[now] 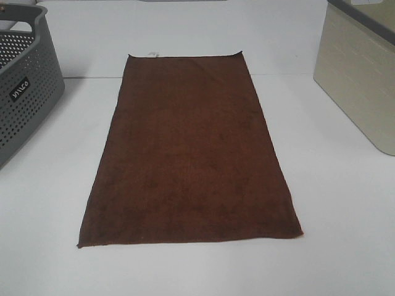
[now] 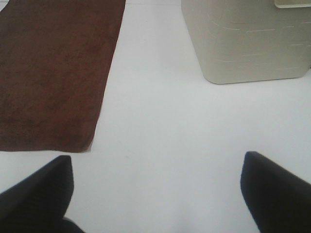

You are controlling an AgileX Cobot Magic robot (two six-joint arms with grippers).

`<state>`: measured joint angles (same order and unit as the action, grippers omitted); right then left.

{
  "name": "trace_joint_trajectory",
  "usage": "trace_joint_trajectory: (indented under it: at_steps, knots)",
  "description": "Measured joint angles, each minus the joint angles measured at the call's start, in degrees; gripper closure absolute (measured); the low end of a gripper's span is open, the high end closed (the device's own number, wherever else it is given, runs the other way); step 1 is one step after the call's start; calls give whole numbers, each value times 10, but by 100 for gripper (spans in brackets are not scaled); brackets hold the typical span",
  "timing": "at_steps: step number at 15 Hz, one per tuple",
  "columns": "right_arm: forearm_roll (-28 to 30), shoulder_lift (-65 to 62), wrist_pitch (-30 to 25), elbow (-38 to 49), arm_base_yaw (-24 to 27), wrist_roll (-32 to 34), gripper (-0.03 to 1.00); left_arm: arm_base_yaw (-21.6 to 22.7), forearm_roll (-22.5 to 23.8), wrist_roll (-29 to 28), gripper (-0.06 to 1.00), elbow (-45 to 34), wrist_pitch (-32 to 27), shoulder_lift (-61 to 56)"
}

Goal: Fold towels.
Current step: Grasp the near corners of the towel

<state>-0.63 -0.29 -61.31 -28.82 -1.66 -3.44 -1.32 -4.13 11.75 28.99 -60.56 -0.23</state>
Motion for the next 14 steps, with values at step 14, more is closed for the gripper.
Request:
trace_joint_trajectory:
  at_steps: [14]
  knots:
    - [0,0,0,0,0,0,9,0,0,0,31,0,0,0]
